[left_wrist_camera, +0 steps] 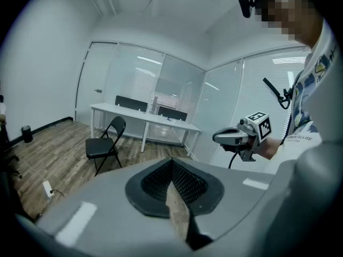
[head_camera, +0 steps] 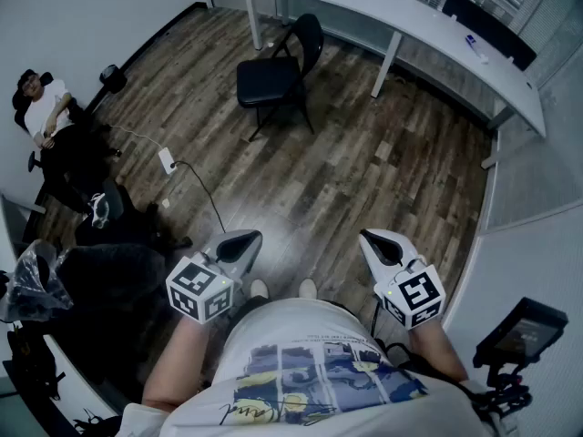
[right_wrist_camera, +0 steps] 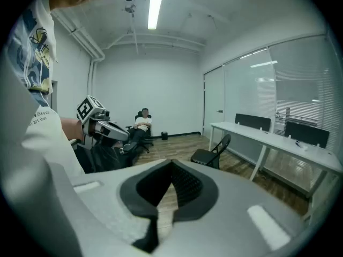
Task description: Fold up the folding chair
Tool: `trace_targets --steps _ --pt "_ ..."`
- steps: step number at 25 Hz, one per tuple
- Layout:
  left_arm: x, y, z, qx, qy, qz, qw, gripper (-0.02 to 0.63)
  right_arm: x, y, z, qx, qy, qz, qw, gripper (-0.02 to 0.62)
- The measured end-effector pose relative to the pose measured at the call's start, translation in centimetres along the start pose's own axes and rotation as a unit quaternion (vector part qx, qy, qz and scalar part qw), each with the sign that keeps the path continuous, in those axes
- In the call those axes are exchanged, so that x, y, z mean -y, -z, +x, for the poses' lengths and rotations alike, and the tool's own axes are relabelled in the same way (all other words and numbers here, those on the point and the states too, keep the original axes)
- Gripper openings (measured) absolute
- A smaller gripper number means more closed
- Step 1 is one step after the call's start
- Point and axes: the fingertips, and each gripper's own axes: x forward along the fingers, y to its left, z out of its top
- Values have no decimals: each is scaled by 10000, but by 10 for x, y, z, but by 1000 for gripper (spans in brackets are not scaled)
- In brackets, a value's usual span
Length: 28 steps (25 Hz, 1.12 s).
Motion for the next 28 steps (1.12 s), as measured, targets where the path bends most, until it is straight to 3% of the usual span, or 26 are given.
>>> trace_targets --steps 12,19,28 --pt "-51 -1 -56 139 -118 -222 9996 0 -54 -41 44 -119 -194 -139 9996 2" --pt "-85 21 -102 244 -117 -220 9994 0 -102 -49 77 -130 -234 -67 9996 3" --pt "-125 48 -129 158 -89 -357 9992 0 -133 -50 106 -185 -54 3 9998 12"
